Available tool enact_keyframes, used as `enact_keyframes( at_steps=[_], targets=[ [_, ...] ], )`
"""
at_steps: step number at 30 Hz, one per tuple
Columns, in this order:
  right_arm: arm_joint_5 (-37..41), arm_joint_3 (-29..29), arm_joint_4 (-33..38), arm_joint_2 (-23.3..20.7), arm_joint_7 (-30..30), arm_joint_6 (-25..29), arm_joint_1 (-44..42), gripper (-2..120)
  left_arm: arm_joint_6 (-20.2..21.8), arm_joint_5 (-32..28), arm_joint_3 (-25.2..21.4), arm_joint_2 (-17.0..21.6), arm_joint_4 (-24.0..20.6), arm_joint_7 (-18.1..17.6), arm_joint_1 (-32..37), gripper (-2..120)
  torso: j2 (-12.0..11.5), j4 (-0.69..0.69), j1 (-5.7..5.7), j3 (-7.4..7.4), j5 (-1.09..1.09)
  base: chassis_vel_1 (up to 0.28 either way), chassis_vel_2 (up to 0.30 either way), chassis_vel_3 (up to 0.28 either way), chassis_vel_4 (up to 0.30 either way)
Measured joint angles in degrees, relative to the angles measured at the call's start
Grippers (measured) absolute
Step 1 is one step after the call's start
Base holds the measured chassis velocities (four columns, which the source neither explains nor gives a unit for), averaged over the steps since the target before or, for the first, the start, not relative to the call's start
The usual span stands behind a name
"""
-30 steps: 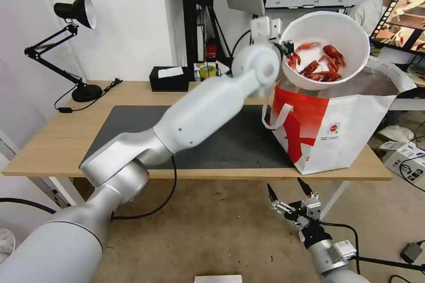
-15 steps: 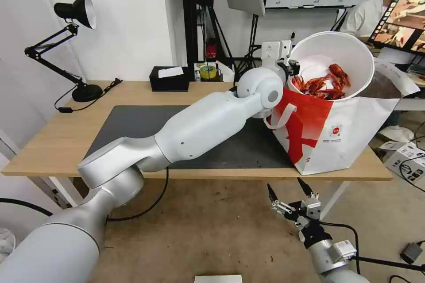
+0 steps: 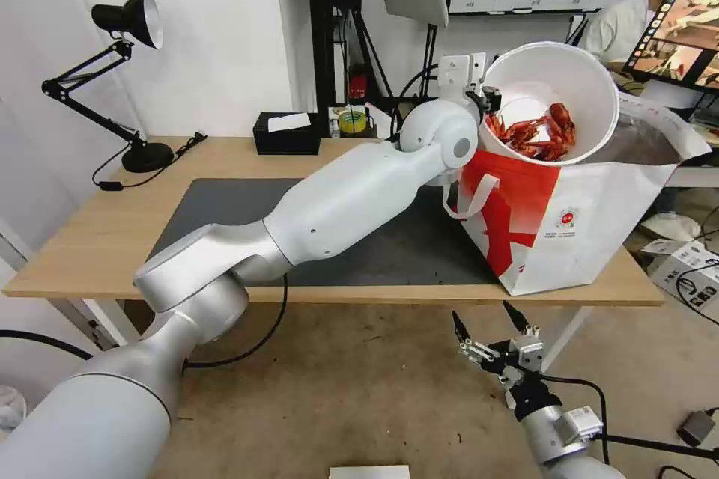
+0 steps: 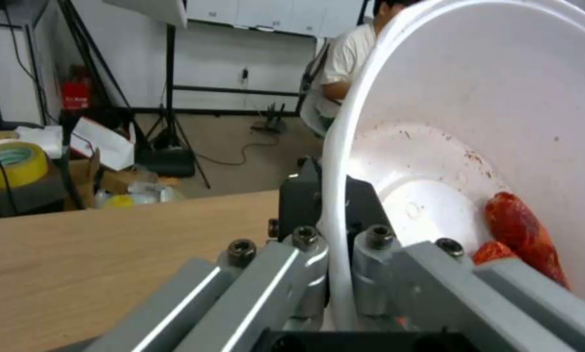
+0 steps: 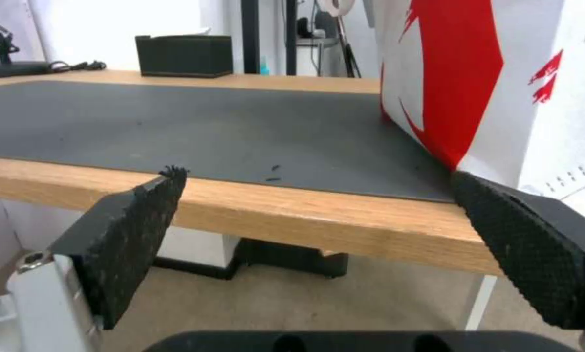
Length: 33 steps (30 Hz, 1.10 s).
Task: Pick up the trash from the table and place it into the takeout bag.
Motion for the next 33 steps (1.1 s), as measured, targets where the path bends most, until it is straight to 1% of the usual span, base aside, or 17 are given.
enact_keyframes(
  at_steps=[4,11,16,17,18,19,21,23,25,26,27,28,29,30,32,33],
  targets=[
    [0.0,0.0,0.0,0.0,0.0,0.0,0.0,100,0.01,-0.1,0.31,0.45,-0.22,0.25,-0.42,0,0.0,0.0,0.0,0.0,0.0,0.0,0.0,0.0,0.0],
    [0.0,0.0,0.0,0.0,0.0,0.0,0.0,100,0.54,-0.34,3.43,2.2,-3.1,0.62,0.11,0,0.0,0.0,0.0,0.0,0.0,0.0,0.0,0.0,0.0],
    [0.0,0.0,0.0,0.0,0.0,0.0,0.0,100,1.16,-0.44,4.32,2.79,-4.11,1.62,0.29,0,0.0,0.0,0.0,0.0,0.0,0.0,0.0,0.0,0.0],
    [0.0,0.0,0.0,0.0,0.0,0.0,0.0,100,1.88,-0.74,4.47,3.01,-4.29,2.67,0.24,0,0.0,0.0,0.0,0.0,0.0,0.0,0.0,0.0,0.0],
    [0.0,0.0,0.0,0.0,0.0,0.0,0.0,100,1.88,-0.74,4.47,3.01,-4.29,2.67,0.24,0,0.0,0.0,0.0,0.0,0.0,0.0,0.0,0.0,0.0],
    [0.0,0.0,0.0,0.0,0.0,0.0,0.0,100,2.41,-1.1,4.57,3.2,-4.34,3.41,0.13,0,0.0,0.0,0.0,0.0,0.0,0.0,0.0,0.0,0.0],
    [0.0,0.0,0.0,0.0,0.0,0.0,0.0,100,3.75,-2.26,4.94,3.72,-4.42,5.65,-0.22,0,0.0,0.0,0.0,0.0,0.0,0.0,0.0,0.0,0.0],
    [0.0,0.0,0.0,0.0,0.0,0.0,0.0,100,3.99,-2.42,5.02,3.85,-4.42,6.32,-0.26,0,0.0,0.0,0.0,0.0,0.0,0.0,0.0,0.0,0.0],
    [0.0,0.0,0.0,0.0,0.0,0.0,0.0,100,5.56,-3.06,5.35,4.55,-4.4,9.1,-0.44,0,0.0,0.0,0.0,0.0,0.0,0.0,0.0,0.0,0.0],
    [0.0,0.0,0.0,0.0,0.0,0.0,0.0,100,5.56,-3.06,5.35,4.55,-4.4,9.1,-0.44,0,0.0,0.0,0.0,0.0,0.0,0.0,0.0,0.0,0.0],
    [0.0,0.0,0.0,0.0,0.0,0.0,0.0,100,6.5,-3.36,5.65,4.97,-4.35,10.42,-0.58,0,0.0,0.0,0.0,0.0,0.0,0.0,0.0,0.0,0.0],
    [0.0,0.0,0.0,0.0,0.0,0.0,0.0,100,6.84,-3.42,5.75,5.1,-4.31,10.8,-0.63,0,0.0,0.0,0.0,0.0,0.0,0.0,0.0,0.0,0.0],
    [0.0,0.0,0.0,0.0,0.0,0.0,0.0,100,7.91,-3.52,6.32,5.57,-4.05,12.2,-0.86,0,0.0,0.01,0.0,0.0,-0.01,0.0,0.0,0.0,0.0],
    [0.0,0.0,0.0,0.0,0.0,0.0,0.0,100,7.91,-3.52,6.32,5.57,-4.05,12.2,-0.86,0,0.0,0.01,0.0,0.0,-0.01,0.0,0.0,0.0,0.0],
    [0.0,0.0,0.0,0.0,0.0,0.0,0.0,100,9.29,-3.51,6.92,5.83,-3.75,13.65,-1.05,0,0.0,0.01,0.0,0.0,-0.01,0.0,0.0,0.0,0.0],
    [0.0,0.0,0.0,0.0,0.0,0.0,0.0,100,9.29,-3.51,6.92,5.83,-3.75,13.65,-1.05,0,0.0,0.01,0.0,0.0,-0.01,0.0,0.0,0.0,0.0]
  ],
)
